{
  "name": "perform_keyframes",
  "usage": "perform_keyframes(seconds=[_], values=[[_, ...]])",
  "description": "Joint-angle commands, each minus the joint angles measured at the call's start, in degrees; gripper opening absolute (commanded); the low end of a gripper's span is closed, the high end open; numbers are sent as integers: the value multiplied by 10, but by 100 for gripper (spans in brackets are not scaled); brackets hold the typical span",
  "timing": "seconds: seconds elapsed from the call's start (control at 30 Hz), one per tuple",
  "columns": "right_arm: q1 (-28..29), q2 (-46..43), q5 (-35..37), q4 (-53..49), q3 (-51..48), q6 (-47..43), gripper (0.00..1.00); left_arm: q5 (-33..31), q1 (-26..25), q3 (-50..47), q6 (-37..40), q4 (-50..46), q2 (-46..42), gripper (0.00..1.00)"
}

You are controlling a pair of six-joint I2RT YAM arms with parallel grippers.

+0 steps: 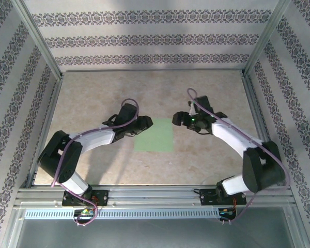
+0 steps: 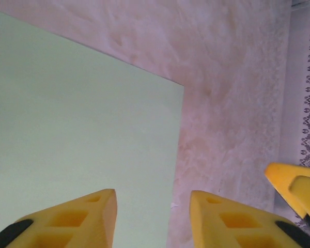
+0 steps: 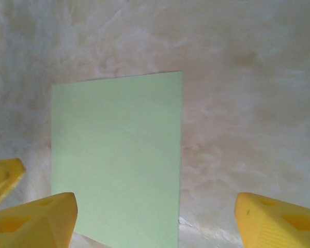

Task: Fold a paper plane with a square sheet of paper (fold left side to right side)
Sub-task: Pick up the square sheet of paper from the center of the table.

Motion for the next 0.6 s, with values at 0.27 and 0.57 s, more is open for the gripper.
perform_keyframes(seconds=[0.27,0.57], values=[[89,219,122,-89,191,-59,86,91,49,-26,74,-67,35,20],[110,305,186,-132,274,-79,91,100,48,-2,103,-98,75,14]])
